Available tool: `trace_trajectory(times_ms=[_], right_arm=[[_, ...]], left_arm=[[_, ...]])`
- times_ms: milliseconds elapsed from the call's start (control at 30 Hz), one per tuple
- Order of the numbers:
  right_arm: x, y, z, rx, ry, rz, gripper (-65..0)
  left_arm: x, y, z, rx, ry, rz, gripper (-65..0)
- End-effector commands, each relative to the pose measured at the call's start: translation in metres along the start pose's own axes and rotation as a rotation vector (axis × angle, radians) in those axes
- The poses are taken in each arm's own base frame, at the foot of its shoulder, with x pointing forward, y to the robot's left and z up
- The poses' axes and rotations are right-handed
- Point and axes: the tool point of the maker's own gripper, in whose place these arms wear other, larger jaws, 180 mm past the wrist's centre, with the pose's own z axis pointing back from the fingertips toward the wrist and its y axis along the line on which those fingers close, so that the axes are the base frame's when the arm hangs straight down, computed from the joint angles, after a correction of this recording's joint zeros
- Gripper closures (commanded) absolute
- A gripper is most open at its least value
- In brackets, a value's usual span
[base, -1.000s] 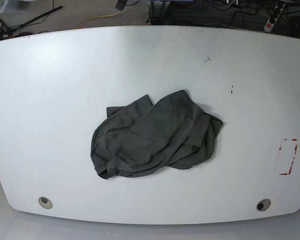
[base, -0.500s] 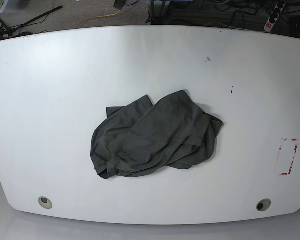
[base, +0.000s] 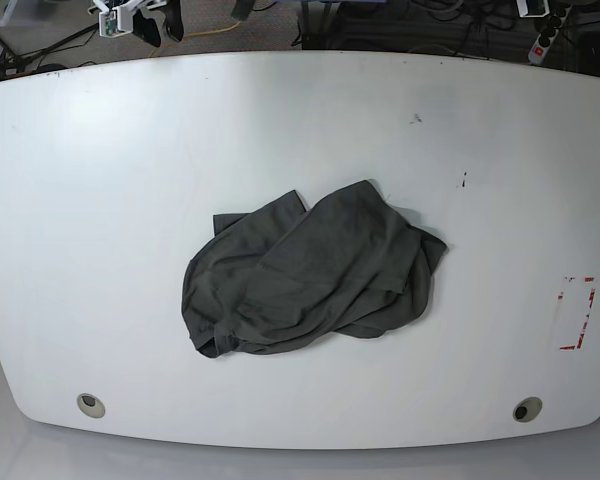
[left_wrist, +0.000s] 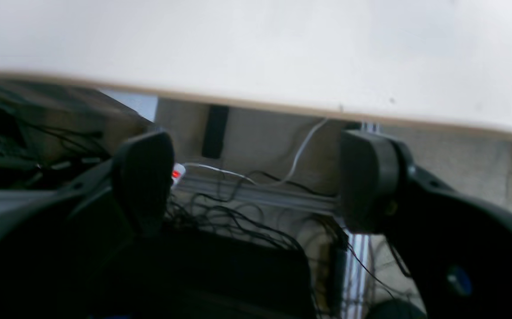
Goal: Fold the T-shirt properly
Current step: 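Move the right gripper down to the grey T-shirt edge and grasp it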
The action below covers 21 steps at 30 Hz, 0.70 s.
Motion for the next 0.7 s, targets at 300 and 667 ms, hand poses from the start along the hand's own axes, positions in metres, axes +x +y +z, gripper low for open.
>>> trace_trajectory(times_ms=[300,667], right_arm=[[0.072,0.001,-0.055,0.046,-0.138,0.035,-20.6],[0.129,-0.002,-0.106,0.052,-0.109,0.103,-34.4]], left_arm=[[0.04,0.006,-0.027,0.03,-0.139,0.043,-63.3],[0.076,0.005,-0.071,0.022,-0.186,0.049,-63.3]])
